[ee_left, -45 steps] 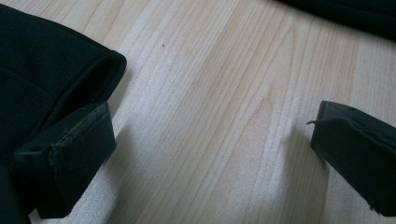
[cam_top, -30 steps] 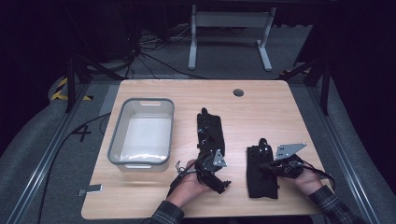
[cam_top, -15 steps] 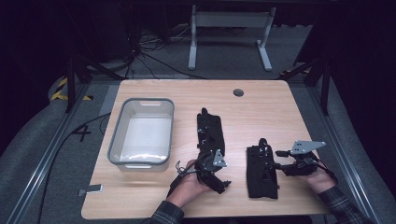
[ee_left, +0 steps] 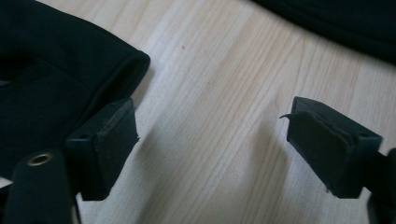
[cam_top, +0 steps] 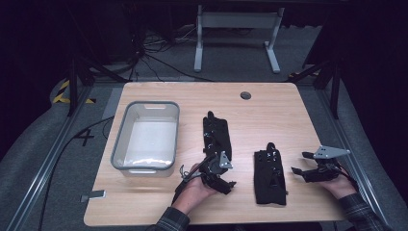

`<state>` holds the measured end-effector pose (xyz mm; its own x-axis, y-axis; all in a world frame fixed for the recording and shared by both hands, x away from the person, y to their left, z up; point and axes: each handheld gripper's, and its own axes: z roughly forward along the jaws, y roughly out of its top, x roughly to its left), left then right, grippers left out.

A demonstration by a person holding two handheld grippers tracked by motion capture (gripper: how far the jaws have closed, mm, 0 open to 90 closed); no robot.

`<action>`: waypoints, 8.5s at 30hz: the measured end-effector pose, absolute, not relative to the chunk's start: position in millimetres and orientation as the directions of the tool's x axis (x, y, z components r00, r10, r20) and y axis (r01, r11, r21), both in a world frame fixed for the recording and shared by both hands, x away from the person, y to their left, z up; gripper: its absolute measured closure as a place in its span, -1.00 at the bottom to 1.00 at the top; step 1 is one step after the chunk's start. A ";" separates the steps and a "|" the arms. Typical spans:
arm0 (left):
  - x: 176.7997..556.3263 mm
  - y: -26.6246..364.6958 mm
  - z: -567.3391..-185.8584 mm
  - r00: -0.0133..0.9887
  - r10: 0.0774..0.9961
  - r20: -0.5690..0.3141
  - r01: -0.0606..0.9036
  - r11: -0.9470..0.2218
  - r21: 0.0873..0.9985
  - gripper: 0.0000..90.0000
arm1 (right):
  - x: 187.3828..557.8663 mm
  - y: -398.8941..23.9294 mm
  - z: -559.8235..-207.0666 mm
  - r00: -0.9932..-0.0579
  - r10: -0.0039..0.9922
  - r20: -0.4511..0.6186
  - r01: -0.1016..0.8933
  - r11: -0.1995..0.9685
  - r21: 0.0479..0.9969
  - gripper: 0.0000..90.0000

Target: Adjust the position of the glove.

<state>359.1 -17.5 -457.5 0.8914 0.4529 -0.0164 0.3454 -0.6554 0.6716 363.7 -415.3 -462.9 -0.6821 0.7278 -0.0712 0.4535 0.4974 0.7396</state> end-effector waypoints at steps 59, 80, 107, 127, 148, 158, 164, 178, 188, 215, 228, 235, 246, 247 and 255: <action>457.0 -31.0 -445.0 0.745 0.662 -0.076 0.570 -0.574 0.589 1.00 | 368.4 -415.1 -466.1 -0.702 0.712 -0.027 0.471 0.492 0.732 -0.65; 391.3 -28.1 -448.2 0.776 0.605 -0.178 0.577 -0.566 0.589 1.00 | 368.1 -414.8 -466.2 -0.702 0.712 -0.026 0.471 0.491 0.733 -0.65; 366.8 -61.5 -451.1 0.853 0.477 -0.215 0.498 -0.616 0.611 1.00 | 368.2 -414.4 -466.1 -0.703 0.711 -0.026 0.471 0.492 0.732 -0.65; 366.9 -45.0 -438.9 0.858 0.483 -0.175 0.467 -0.589 0.660 0.66 | 368.0 -414.0 -466.0 -0.706 0.708 -0.025 0.470 0.495 0.731 -0.65; 367.4 -36.2 -454.8 0.792 0.601 -0.104 0.523 -0.582 0.623 0.40 | 368.1 -414.0 -466.1 -0.707 0.706 -0.026 0.468 0.496 0.732 -0.65; 368.2 -36.4 -452.7 0.787 0.601 -0.140 0.546 -0.574 0.610 0.86 | 368.1 -414.0 -466.1 -0.707 0.706 -0.026 0.468 0.496 0.732 -0.65; 371.9 -26.6 -446.6 0.775 0.593 -0.217 0.576 -0.524 0.627 0.87 | 367.6 -413.6 -466.0 -0.708 0.706 -0.029 0.465 0.496 0.733 -0.62; 375.7 -19.0 -432.9 0.774 0.575 -0.267 0.586 -0.488 0.646 0.88 | 355.1 -399.2 -448.5 -0.800 0.600 0.011 0.407 0.529 0.745 0.57; 375.9 -19.8 -434.1 0.772 0.575 -0.271 0.594 -0.498 0.632 0.87 | 345.8 -373.0 -452.5 -0.877 0.477 0.057 0.375 0.607 0.701 1.00; 377.5 -19.9 -424.6 0.783 0.539 -0.310 0.583 -0.462 0.668 0.85 | 347.3 -351.8 -453.2 -0.892 0.448 0.058 0.356 0.619 0.700 1.00; 381.3 -30.6 -408.8 0.807 0.491 -0.327 0.548 -0.420 0.723 0.83 | 352.1 -342.9 -454.0 -0.895 0.443 0.055 0.349 0.617 0.706 1.00; 382.4 -41.3 -404.9 0.820 0.466 -0.332 0.534 -0.416 0.736 0.83 | 353.2 -332.7 -453.8 -0.902 0.429 0.042 0.331 0.628 0.705 1.00; 383.1 -66.4 -406.0 0.849 0.419 -0.323 0.504 -0.458 0.732 0.83 | 354.8 -328.3 -453.9 -0.904 0.427 0.029 0.322 0.634 0.703 1.00; 383.3 -68.8 -406.5 0.851 0.415 -0.322 0.502 -0.462 0.731 0.82 | 354.8 -328.4 -453.9 -0.904 0.427 0.029 0.322 0.634 0.703 1.00; 383.8 -85.2 -411.6 0.865 0.391 -0.315 0.484 -0.484 0.729 0.78 | 354.0 -329.0 -453.5 -0.902 0.430 0.023 0.319 0.632 0.706 1.00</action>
<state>383.8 -85.2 -411.6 0.8647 0.3911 -0.3152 0.4845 -0.4837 0.7289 354.0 -329.0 -453.5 -0.9024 0.4302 0.0229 0.3194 0.6324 0.7058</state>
